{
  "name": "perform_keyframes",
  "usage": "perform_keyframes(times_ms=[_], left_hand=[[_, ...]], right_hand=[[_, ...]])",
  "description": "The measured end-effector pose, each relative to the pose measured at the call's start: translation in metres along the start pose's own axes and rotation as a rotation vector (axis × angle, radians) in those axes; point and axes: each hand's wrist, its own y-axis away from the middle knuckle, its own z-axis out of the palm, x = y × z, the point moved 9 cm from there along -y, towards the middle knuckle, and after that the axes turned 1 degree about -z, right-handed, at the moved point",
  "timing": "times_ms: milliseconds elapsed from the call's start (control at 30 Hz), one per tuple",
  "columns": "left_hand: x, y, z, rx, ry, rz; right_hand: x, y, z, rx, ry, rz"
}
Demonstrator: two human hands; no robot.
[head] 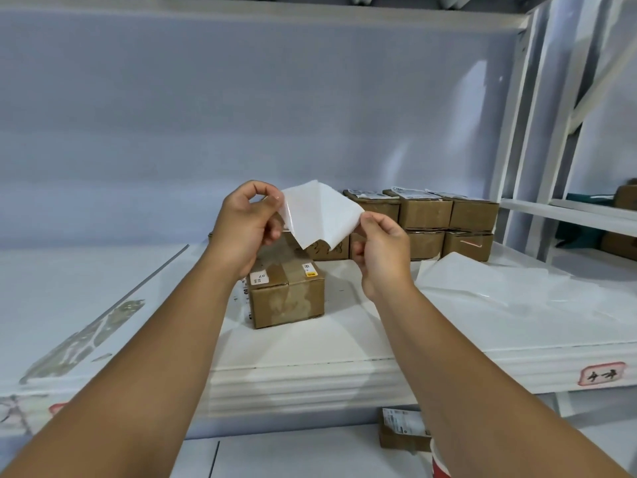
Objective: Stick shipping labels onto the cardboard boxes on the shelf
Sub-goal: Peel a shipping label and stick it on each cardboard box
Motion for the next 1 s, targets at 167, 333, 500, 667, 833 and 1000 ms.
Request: perform_keyframes(times_ms=[167,333,500,667,833,1000], left_hand=[[-0.002,0.000,-0.015,0.103,0.149,0.017],[-0.003,-0.001,-0.024,0.175,0.186,0.036],[-0.006,-0.003,-0.032,0.250,0.257,0.048],[-0.011,-0.003,-0.046,0.359,0.353,0.035],[-0.013,-0.003,-0.037,0.297,0.352,-0.015],[0.001,0.002,-0.015,0.140,0.070,0.072]], right_hand=[[0.005,-0.001,-0.010,0.074,-0.070,0.047],[0.009,0.001,-0.020,0.162,-0.219,0.101],[0.015,-0.005,-0.037,0.299,-0.306,0.105],[0.022,-0.005,-0.044,0.360,-0.410,0.156],[0.016,-0.004,-0.037,0.302,-0.461,0.117],[0.001,-0.001,-0.011,0.106,-0.217,0.007]])
